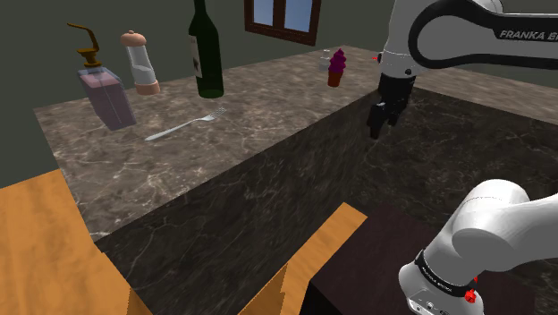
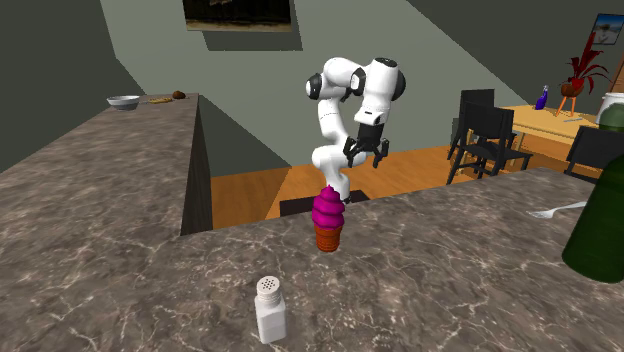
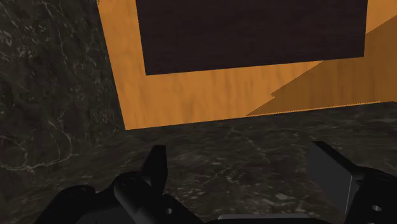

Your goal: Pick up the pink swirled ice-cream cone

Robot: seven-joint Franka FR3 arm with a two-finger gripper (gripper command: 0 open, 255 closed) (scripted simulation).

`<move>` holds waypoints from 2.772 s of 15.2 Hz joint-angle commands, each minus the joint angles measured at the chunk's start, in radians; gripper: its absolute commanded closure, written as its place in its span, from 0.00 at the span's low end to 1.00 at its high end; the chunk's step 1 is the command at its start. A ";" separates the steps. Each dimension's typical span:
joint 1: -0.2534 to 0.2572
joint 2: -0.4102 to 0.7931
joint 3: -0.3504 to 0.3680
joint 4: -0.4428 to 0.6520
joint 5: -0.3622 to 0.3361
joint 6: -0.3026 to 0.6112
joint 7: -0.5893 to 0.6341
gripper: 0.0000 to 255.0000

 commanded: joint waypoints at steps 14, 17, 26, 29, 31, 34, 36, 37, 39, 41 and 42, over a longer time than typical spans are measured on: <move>-0.106 0.314 -0.011 0.172 -0.158 0.376 0.124 0.00; -0.130 0.386 -0.012 0.234 -0.196 0.439 0.158 0.00; -0.194 0.594 -0.020 0.464 -0.312 0.574 0.268 0.00; -0.210 0.662 -0.025 0.555 -0.350 0.602 0.304 0.00; -0.220 0.706 -0.030 0.620 -0.373 0.617 0.327 0.00; -0.232 0.774 -0.038 0.724 -0.407 0.633 0.358 0.00; -0.236 0.800 -0.043 0.766 -0.418 0.638 0.369 0.00; -0.236 0.798 -0.043 0.751 -0.423 0.649 0.377 0.00; -0.237 0.795 -0.045 0.722 -0.432 0.673 0.391 0.00; -0.238 0.794 -0.046 0.695 -0.442 0.695 0.406 0.00; -0.239 0.793 -0.046 0.682 -0.447 0.707 0.414 0.00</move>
